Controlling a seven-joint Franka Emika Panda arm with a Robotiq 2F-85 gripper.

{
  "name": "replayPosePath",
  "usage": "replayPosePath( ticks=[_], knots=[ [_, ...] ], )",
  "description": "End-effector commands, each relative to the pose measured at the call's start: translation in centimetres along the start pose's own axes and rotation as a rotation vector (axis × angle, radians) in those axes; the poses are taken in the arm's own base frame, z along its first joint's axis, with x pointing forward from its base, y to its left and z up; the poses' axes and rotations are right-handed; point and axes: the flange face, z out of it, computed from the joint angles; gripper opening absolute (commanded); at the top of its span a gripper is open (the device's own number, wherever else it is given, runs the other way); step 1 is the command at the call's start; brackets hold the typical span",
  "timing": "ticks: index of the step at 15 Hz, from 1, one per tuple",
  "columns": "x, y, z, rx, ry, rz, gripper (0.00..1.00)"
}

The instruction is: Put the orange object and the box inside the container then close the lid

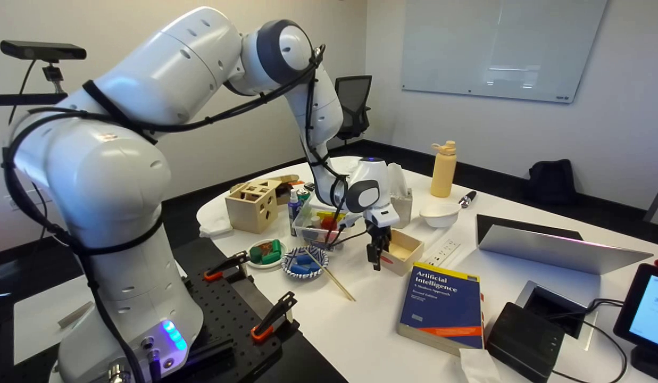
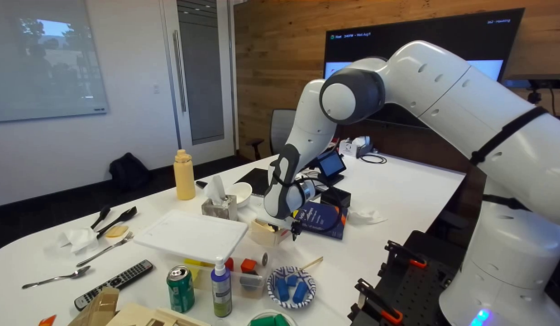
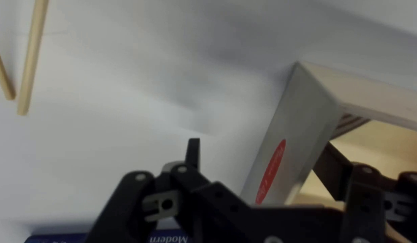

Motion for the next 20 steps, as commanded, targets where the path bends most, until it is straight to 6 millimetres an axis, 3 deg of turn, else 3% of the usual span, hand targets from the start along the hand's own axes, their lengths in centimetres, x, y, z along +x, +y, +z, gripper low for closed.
replayPosePath(
  ticks=[1, 8, 13, 20],
  knots=[
    [-0.1, -0.8, 0.5, 0.025, 0.009, 0.023, 0.53],
    [-0.4, -0.2, -1.8, 0.042, 0.041, 0.007, 0.01],
    [-1.5, 2.0, -5.8, 0.08, 0.045, -0.054, 0.02],
    [-5.0, 5.9, -15.3, 0.035, 0.062, -0.236, 0.02]
  ],
)
